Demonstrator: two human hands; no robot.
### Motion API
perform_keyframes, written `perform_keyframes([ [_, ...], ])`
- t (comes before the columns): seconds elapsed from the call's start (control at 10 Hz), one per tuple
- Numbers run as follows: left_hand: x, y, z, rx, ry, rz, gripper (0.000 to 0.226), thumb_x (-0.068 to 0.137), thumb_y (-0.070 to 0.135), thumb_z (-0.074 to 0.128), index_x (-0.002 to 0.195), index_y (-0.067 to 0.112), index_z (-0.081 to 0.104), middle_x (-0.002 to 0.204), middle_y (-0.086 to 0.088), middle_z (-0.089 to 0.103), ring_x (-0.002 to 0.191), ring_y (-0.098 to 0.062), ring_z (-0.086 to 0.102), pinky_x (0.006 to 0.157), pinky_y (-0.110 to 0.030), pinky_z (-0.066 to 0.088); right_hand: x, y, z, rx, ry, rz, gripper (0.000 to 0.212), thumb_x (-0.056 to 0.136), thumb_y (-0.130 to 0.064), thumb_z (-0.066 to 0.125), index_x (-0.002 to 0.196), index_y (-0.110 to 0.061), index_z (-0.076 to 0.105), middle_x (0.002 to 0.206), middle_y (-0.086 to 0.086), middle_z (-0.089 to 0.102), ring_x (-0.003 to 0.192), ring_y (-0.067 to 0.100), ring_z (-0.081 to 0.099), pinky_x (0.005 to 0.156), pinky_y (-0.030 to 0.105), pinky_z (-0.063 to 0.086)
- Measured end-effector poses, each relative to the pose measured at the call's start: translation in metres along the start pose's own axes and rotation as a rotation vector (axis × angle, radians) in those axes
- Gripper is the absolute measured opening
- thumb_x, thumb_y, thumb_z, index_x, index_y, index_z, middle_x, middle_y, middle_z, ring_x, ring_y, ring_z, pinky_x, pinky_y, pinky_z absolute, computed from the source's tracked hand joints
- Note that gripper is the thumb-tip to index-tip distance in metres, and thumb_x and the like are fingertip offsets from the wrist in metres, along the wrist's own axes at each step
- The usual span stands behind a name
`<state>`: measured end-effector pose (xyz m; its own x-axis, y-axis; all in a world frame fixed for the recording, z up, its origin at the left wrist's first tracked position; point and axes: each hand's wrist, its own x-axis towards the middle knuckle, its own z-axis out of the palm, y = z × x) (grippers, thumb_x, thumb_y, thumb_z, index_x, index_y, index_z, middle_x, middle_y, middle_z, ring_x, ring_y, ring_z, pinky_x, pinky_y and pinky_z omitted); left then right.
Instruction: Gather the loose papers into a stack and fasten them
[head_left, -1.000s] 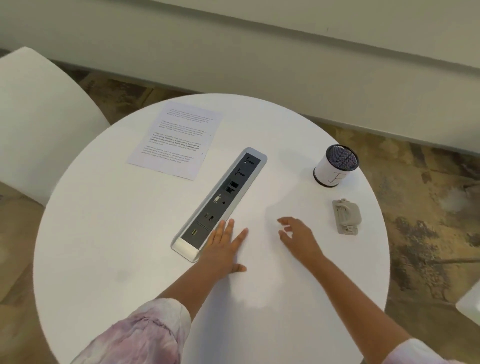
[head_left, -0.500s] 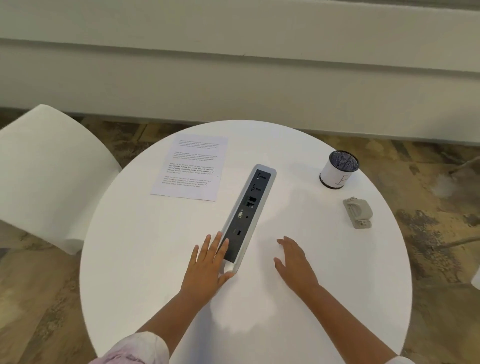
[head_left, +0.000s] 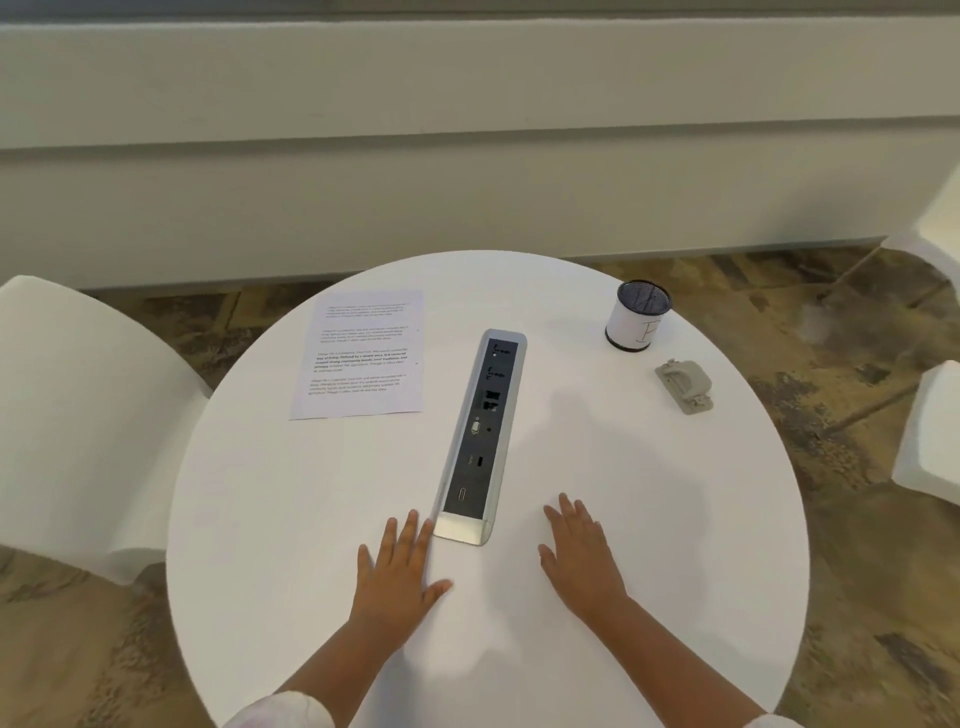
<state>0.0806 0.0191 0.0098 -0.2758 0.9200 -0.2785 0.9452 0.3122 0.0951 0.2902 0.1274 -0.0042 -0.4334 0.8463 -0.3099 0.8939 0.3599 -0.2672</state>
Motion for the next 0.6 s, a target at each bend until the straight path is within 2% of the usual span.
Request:
perform_keyframes([
  [0.1, 0.001, -0.003, 0.005, -0.026, 0.008, 0.021, 0.097, 0.082, 0.063, -0.021, 0.139, 0.015, 0.040, 0.139, -0.009, 0.050, 0.121, -0.033, 0.055, 0.083, -0.051, 0.054, -0.002, 0.002, 0.003, -0.029, 0.021, -0.006, 0.053, 0.099, -0.034, 0.025, 0.148, -0.021, 0.008, 0.159, 0.002, -0.004, 0.147, 0.021, -0.004, 0.119, 0.037, 0.003],
  [0.2, -0.007, 0.002, 0.006, -0.063, 0.071, 0.024, 0.073, 0.091, 0.053, -0.010, 0.149, 0.012, 0.007, 0.149, -0.011, 0.037, 0.108, -0.028, 0.065, 0.072, -0.044, 0.058, -0.004, 0.003, 0.006, -0.111, 0.041, -0.017, 0.054, 0.100, -0.034, 0.020, 0.149, -0.020, 0.003, 0.159, 0.003, -0.006, 0.147, 0.023, -0.005, 0.119, 0.037, 0.002],
  [0.3, -0.007, 0.006, 0.005, -0.070, 0.237, 0.122, 0.068, 0.092, 0.054, -0.008, 0.148, 0.014, -0.010, 0.156, -0.001, -0.024, 0.140, -0.021, 0.028, 0.084, -0.042, 0.054, -0.004, 0.003, 0.006, -0.155, 0.068, -0.008, 0.056, 0.100, -0.036, 0.019, 0.149, -0.019, -0.003, 0.159, 0.003, -0.010, 0.146, 0.024, -0.008, 0.119, 0.037, 0.000],
  [0.4, -0.001, 0.010, -0.001, -0.029, 0.339, 0.144, 0.070, 0.091, 0.059, -0.004, 0.147, 0.018, -0.014, 0.154, 0.005, -0.029, 0.143, -0.014, -0.023, 0.110, -0.040, 0.027, -0.006, -0.005, -0.009, -0.194, 0.184, -0.031, 0.056, 0.099, -0.039, 0.015, 0.149, -0.016, 0.005, 0.159, 0.007, -0.002, 0.146, 0.027, 0.000, 0.118, 0.036, -0.005],
  [0.5, 0.015, 0.010, -0.014, 0.041, 0.473, 0.162, 0.071, 0.090, 0.061, -0.001, 0.147, 0.020, -0.014, 0.153, 0.006, -0.030, 0.141, -0.012, -0.027, 0.111, -0.035, -0.001, -0.009, -0.019, -0.036, -0.223, 0.338, -0.069, 0.072, 0.096, -0.042, -0.003, 0.135, -0.010, 0.048, 0.144, 0.010, 0.044, 0.135, 0.028, 0.039, 0.113, 0.034, -0.003],
  [0.6, 0.027, 0.012, -0.042, 0.002, 0.504, 0.134, 0.073, 0.090, 0.062, 0.002, 0.147, 0.019, -0.014, 0.157, 0.002, -0.015, 0.142, -0.014, -0.025, 0.112, -0.036, -0.003, -0.003, -0.024, -0.059, -0.176, 0.460, -0.111, 0.074, 0.094, -0.046, -0.005, 0.136, -0.008, 0.043, 0.144, 0.011, 0.041, 0.140, 0.024, 0.021, 0.111, 0.033, -0.004],
])
